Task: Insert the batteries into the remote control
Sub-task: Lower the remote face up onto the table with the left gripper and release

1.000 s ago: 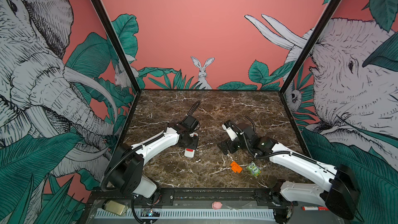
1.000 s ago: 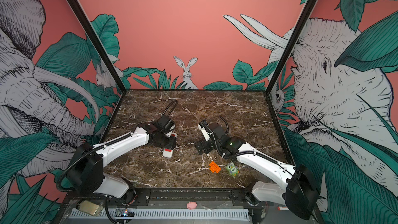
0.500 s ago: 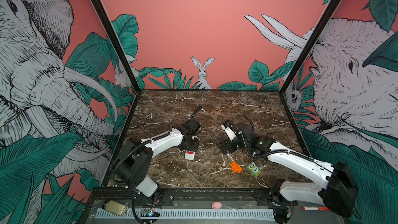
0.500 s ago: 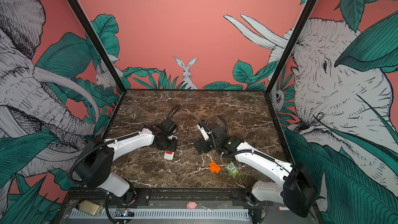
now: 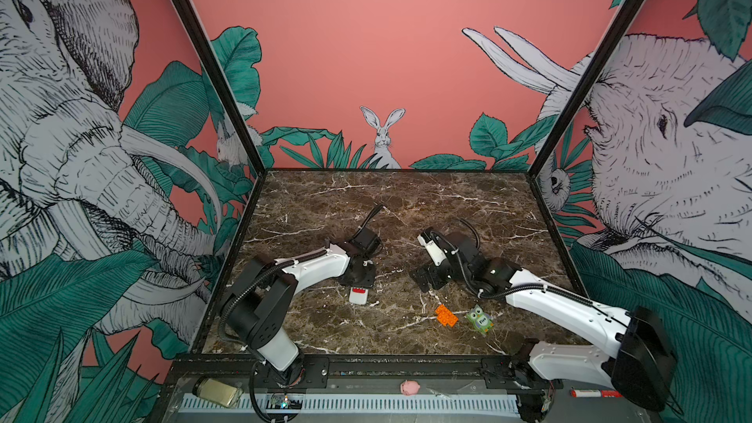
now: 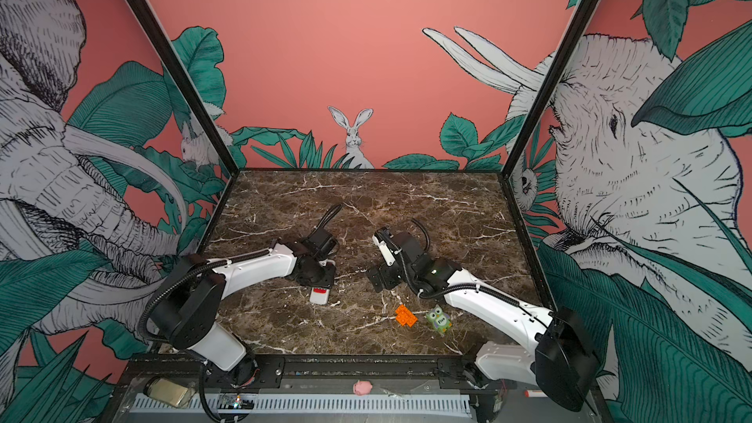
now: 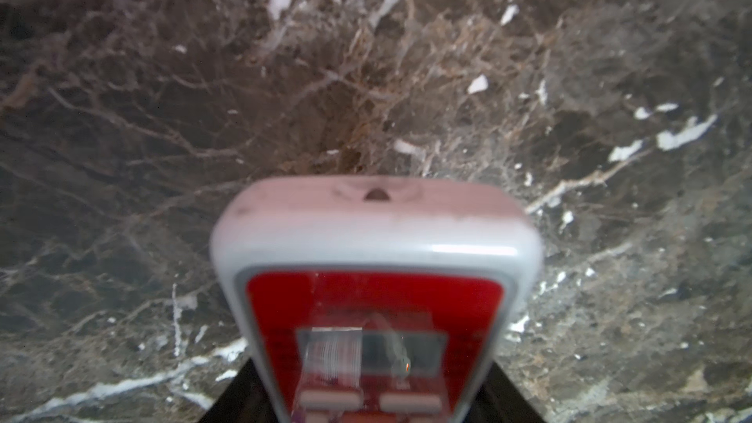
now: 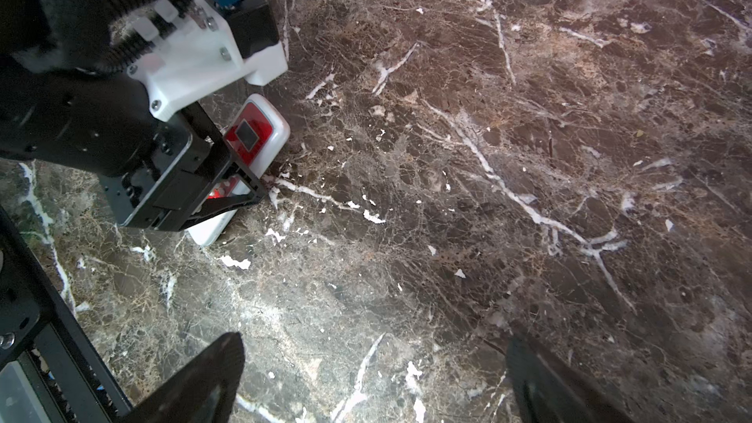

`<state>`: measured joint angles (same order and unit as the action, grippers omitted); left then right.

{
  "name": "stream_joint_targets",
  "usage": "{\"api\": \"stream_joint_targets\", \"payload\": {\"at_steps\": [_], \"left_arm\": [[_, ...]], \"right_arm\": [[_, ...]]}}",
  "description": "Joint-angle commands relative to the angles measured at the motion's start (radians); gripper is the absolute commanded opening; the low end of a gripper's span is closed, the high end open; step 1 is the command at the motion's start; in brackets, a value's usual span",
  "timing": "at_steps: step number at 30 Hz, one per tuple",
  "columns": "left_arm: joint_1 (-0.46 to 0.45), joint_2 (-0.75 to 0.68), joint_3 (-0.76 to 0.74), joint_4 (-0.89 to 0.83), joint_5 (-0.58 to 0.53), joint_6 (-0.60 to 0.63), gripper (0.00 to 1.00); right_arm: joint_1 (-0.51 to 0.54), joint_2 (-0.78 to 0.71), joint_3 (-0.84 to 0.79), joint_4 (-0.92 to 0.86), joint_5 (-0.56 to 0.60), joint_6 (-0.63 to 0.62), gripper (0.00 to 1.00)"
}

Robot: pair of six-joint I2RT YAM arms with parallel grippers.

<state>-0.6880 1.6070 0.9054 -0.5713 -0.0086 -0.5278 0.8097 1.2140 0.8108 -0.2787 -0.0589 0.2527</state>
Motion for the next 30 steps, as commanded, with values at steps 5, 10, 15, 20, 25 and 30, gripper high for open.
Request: {"api": "stream_joint_targets", "payload": {"at_steps": [5,10,15,20,25,30], "left_arm": [[-0.007,0.012,-0.036,0.03,-0.014,-0.039,0.5],[-0.006,-0.007,-0.031,0.023,-0.024,-0.041,0.62],[-0.007,-0.037,-0.021,0.014,-0.03,-0.041,0.85],[-0.007,-0.074,0.009,-0.026,-0.051,-0.027,0.99],[0.006,-0.168,0.033,-0.093,-0.128,0.015,0.99],[0.138,-0.309,0.003,-0.114,-0.185,0.076,0.99]], "right_arm": [[-0.004,-0.043,-0.018,0.031,0.033,-0.02,0.99],[-0.004,-0.082,-0.021,0.029,0.053,-0.018,0.99],[-0.004,-0.107,-0.006,-0.002,0.098,-0.039,0.99],[-0.005,-0.143,0.009,-0.061,0.187,-0.042,0.99],[-0.021,-0.216,-0.006,-0.107,0.297,-0.044,0.99],[-0.099,-0.277,-0.044,-0.129,0.386,-0.043,0.99]]}}
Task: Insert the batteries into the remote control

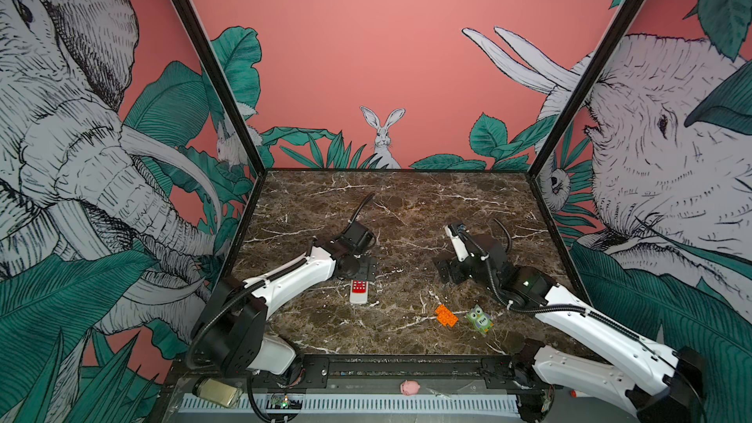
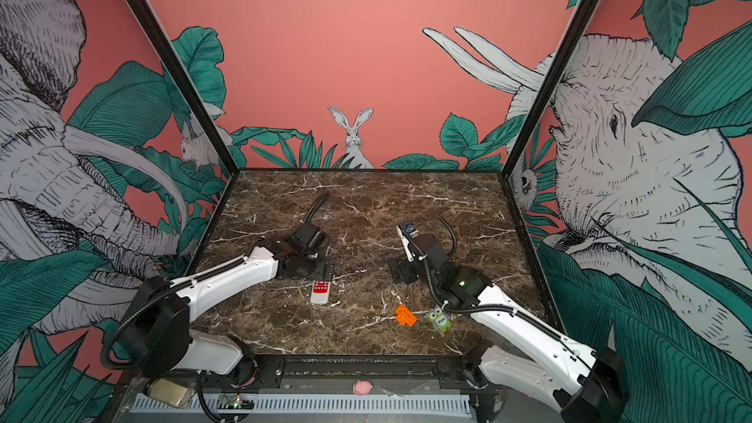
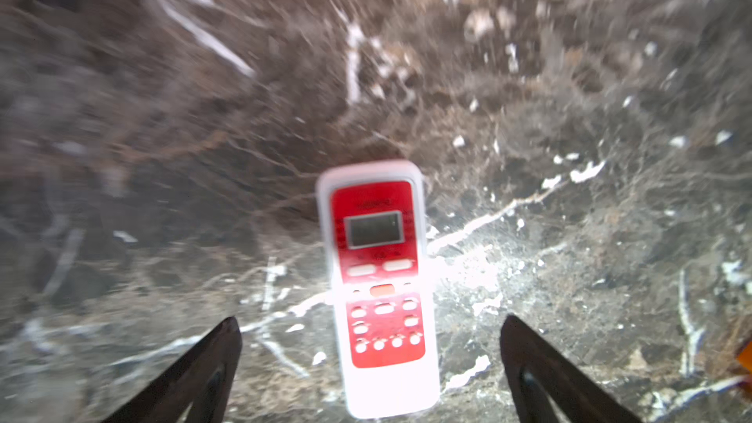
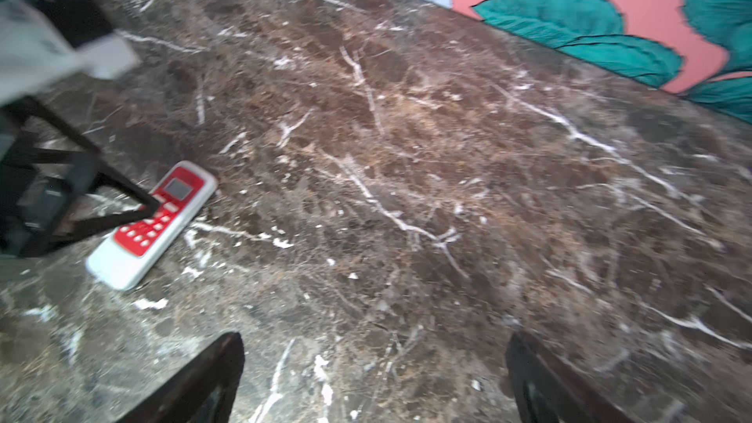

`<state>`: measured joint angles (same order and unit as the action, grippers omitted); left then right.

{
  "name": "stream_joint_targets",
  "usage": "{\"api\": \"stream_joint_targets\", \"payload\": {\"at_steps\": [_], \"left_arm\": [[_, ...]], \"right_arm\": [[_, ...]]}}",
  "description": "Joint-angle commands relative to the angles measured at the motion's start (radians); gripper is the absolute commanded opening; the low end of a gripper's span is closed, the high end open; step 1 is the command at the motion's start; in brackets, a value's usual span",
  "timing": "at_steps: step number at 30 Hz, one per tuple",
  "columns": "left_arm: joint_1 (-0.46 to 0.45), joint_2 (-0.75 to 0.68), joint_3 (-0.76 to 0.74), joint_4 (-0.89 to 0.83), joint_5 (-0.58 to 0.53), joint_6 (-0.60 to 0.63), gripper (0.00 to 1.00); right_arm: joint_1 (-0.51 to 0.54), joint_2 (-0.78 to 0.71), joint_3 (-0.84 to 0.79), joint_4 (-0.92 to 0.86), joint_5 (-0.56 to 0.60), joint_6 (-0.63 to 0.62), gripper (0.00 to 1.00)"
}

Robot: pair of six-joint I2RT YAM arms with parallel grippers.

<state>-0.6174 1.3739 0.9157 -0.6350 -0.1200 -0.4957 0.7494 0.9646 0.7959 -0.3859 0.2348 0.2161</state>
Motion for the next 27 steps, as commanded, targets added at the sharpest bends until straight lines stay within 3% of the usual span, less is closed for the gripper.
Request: {"api": "stream_joint_targets", "payload": {"at_steps": [1,6,12,17,21,27], "left_arm": [[0.094,-0.097,-0.018,-0.043,-0.085,0.057,0.99],[0.164,-0.121,-0.018,-0.034,-0.251,0.139,0.99],[0.191,-0.024,0.033,-0.079,-0.451,0.106,0.99],[0.207,-0.113,-0.107,0.14,-0.64,0.151,0.99],[0.255,-0.141,-0.185,0.269,-0.648,0.204,0.99],[0.298,-0.14,-0.228,0.436,-0.65,0.335,0.99]], "right_arm": [[-0.057,-0.039,-0.041,-0.018,0.1,-0.006,0.99],[-0.18,-0.096,-0.133,0.043,0.19,0.022,0.99],[-0.369,-0.142,-0.224,0.125,0.27,0.061,0.99],[-0.531,-0.077,-0.259,0.196,0.268,0.081,0.99],[-0.607,-0.007,-0.29,0.277,0.272,0.084,0.99],[-0.631,-0.047,-0.437,0.559,0.286,-0.057,0.99]]}}
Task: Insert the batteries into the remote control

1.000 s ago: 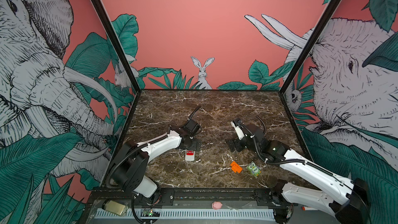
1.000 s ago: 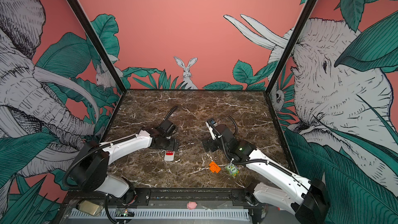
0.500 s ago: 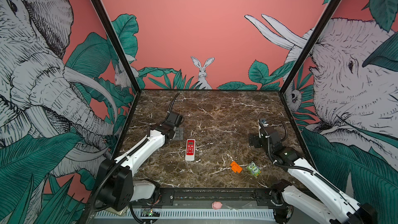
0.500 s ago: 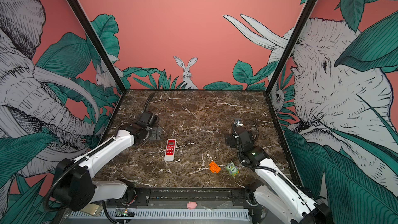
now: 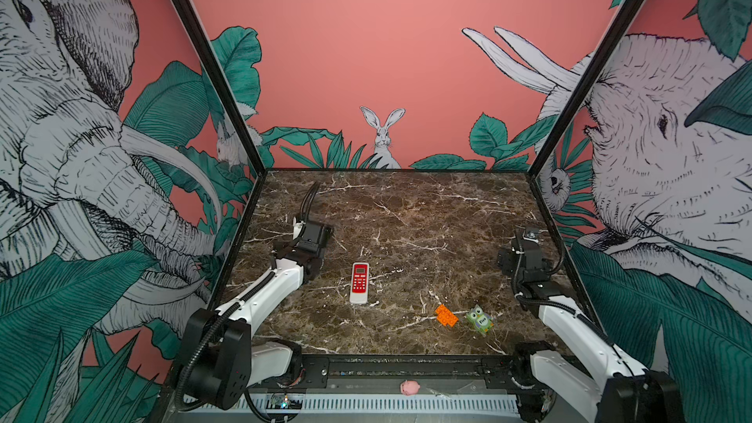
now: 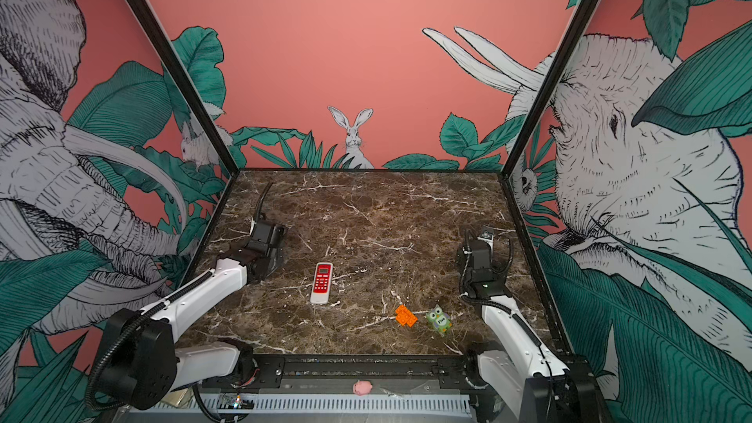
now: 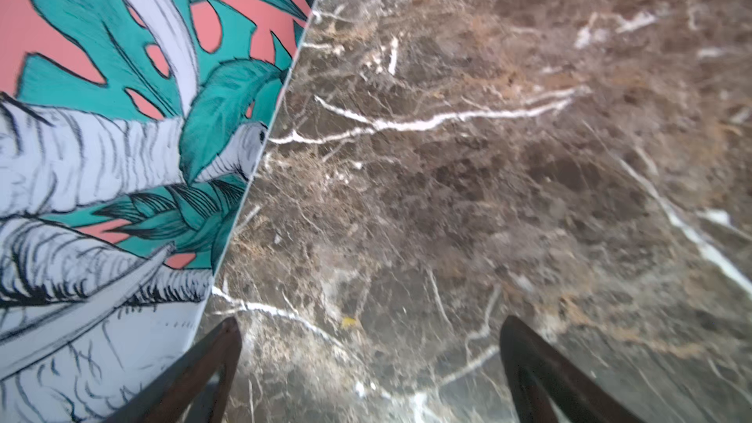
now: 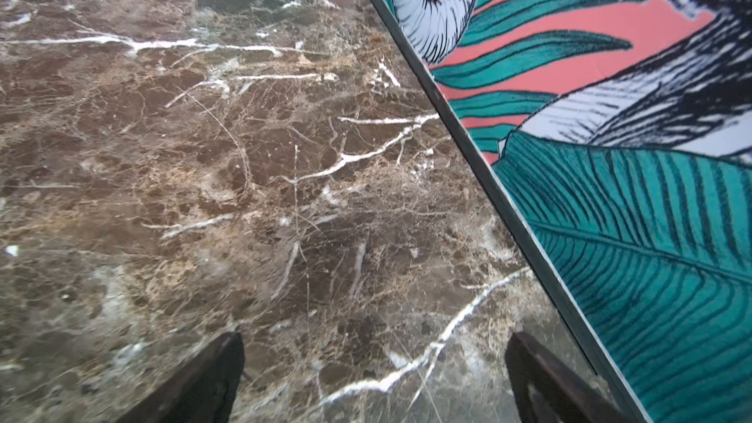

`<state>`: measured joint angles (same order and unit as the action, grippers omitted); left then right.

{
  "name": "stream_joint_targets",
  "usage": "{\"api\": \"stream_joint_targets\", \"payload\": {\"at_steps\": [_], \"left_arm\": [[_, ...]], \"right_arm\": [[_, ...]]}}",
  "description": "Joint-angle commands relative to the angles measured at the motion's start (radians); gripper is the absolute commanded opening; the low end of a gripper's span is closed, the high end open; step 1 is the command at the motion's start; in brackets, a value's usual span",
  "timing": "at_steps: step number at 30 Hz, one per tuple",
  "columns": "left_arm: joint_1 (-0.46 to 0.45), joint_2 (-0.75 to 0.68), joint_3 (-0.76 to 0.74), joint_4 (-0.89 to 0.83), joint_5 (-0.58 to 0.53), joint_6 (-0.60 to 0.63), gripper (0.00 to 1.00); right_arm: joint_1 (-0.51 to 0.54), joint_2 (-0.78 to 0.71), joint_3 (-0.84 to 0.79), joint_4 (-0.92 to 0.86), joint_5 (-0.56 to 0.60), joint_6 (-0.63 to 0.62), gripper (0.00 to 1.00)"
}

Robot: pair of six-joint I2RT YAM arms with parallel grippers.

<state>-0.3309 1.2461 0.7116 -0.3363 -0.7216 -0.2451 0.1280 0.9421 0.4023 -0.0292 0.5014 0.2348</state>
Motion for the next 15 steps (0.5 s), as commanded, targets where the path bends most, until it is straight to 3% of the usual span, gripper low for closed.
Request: {"api": "stream_joint_targets", "payload": {"at_steps": [1,3,8,15], "left_arm": [[0.019,-0.012,-0.043,0.184,-0.052,0.108,0.99],[0.042,-0.008,-0.093,0.304,-0.037,0.159,0.99],[0.111,0.015,-0.234,0.635,0.128,0.235,0.99],[0.141,0.124,-0.286,0.98,0.151,0.3,1.0]], "right_arm": [[-0.01,-0.02,-0.069,0.263,0.012,-0.115,0.99],[-0.015,0.009,-0.098,0.347,0.014,-0.154,0.99],[-0.047,0.137,-0.114,0.503,-0.061,-0.157,0.99],[-0.072,0.293,-0.137,0.804,-0.154,-0.175,0.99]]}}
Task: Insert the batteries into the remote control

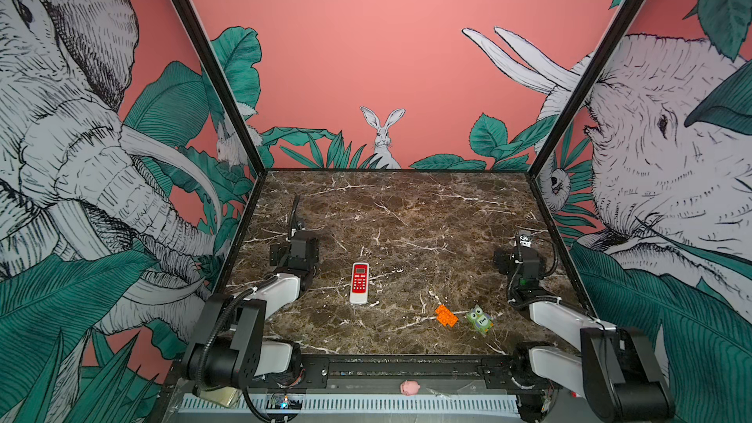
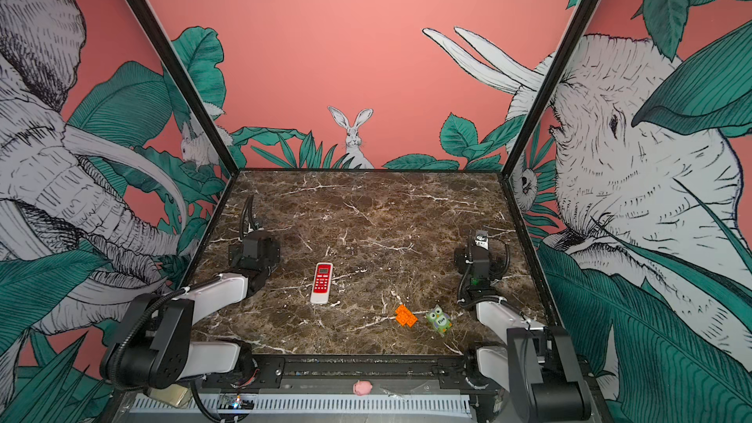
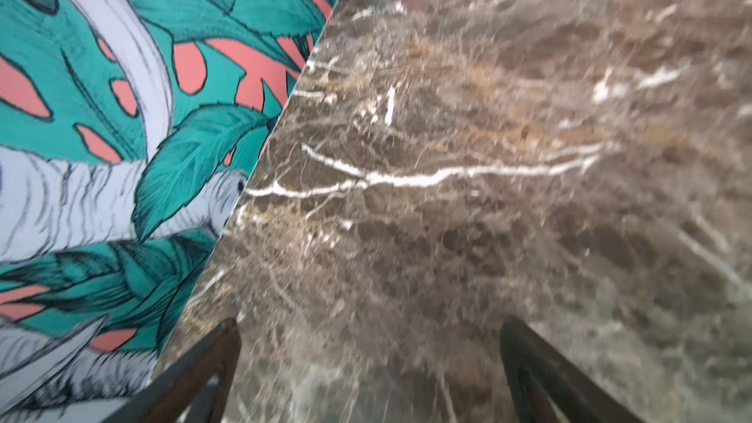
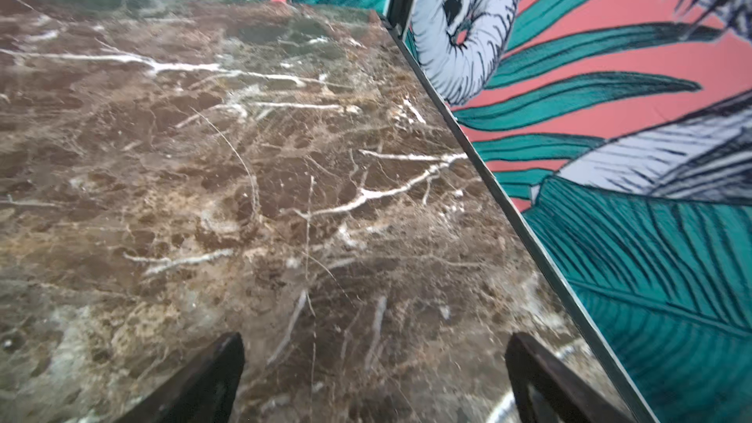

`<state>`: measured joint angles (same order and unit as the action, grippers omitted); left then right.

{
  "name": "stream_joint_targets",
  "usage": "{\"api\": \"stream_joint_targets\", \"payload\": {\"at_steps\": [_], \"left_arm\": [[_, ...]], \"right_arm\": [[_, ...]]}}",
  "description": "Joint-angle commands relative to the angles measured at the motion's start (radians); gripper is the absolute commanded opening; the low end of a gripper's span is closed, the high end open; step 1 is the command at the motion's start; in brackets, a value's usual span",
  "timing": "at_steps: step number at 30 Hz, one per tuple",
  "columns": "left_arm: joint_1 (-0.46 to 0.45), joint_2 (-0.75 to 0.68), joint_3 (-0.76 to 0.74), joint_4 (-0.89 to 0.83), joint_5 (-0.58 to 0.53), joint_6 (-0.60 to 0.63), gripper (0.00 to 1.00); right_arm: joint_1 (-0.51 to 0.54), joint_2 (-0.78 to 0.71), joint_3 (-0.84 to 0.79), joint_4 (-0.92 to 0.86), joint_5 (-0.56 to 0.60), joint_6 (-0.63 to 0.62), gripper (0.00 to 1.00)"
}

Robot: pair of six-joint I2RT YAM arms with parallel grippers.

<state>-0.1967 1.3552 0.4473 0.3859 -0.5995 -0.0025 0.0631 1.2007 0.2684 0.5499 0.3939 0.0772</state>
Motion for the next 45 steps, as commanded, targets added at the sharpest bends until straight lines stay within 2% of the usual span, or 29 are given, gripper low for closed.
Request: {"api": "stream_joint_targets", "payload": {"at_steps": [1,5,7,11,13,15,16,18,20,22,25,28,34,39,45], "left_arm": [[0.007,0.037,-0.029,0.319,0.037,0.072,0.99],[0.021,0.158,-0.027,0.477,0.093,0.118,1.0],[0.026,0.148,-0.011,0.409,0.114,0.112,1.0],[0.059,0.152,-0.024,0.44,0.214,0.107,1.0],[0.089,0.163,-0.016,0.418,0.305,0.098,1.0],[0.122,0.205,-0.047,0.512,0.4,0.095,1.0],[0.123,0.222,-0.058,0.574,0.406,0.106,1.0],[0.123,0.188,-0.041,0.474,0.41,0.094,1.0],[0.123,0.216,-0.053,0.553,0.406,0.104,1.0],[0.123,0.187,-0.048,0.493,0.404,0.095,0.99],[0.124,0.208,-0.054,0.542,0.402,0.102,1.0],[0.124,0.192,-0.049,0.496,0.406,0.096,1.0],[0.123,0.197,-0.048,0.508,0.403,0.098,1.0],[0.122,0.194,-0.048,0.502,0.405,0.097,1.0],[0.124,0.196,-0.047,0.498,0.404,0.098,1.0]], "right_arm": [[-0.011,0.057,-0.006,0.271,-0.058,-0.02,0.99],[-0.021,0.186,-0.005,0.439,-0.081,-0.024,0.99],[-0.023,0.253,-0.011,0.523,-0.097,-0.024,0.99],[-0.022,0.343,-0.011,0.608,-0.117,-0.033,0.99],[-0.023,0.353,0.022,0.557,-0.116,-0.035,0.99],[-0.023,0.342,0.083,0.427,-0.075,-0.015,0.99],[-0.017,0.348,0.092,0.421,-0.074,-0.027,0.99],[-0.014,0.347,0.094,0.416,-0.07,-0.029,0.99],[-0.014,0.346,0.091,0.42,-0.071,-0.028,0.99],[-0.014,0.346,0.087,0.43,-0.073,-0.031,0.99],[-0.014,0.345,0.086,0.429,-0.073,-0.03,0.99],[-0.014,0.346,0.087,0.429,-0.073,-0.031,0.99],[-0.014,0.346,0.09,0.425,-0.08,-0.034,0.99],[-0.014,0.347,0.114,0.381,-0.187,-0.073,0.99],[-0.014,0.347,0.113,0.381,-0.196,-0.076,0.99]]}}
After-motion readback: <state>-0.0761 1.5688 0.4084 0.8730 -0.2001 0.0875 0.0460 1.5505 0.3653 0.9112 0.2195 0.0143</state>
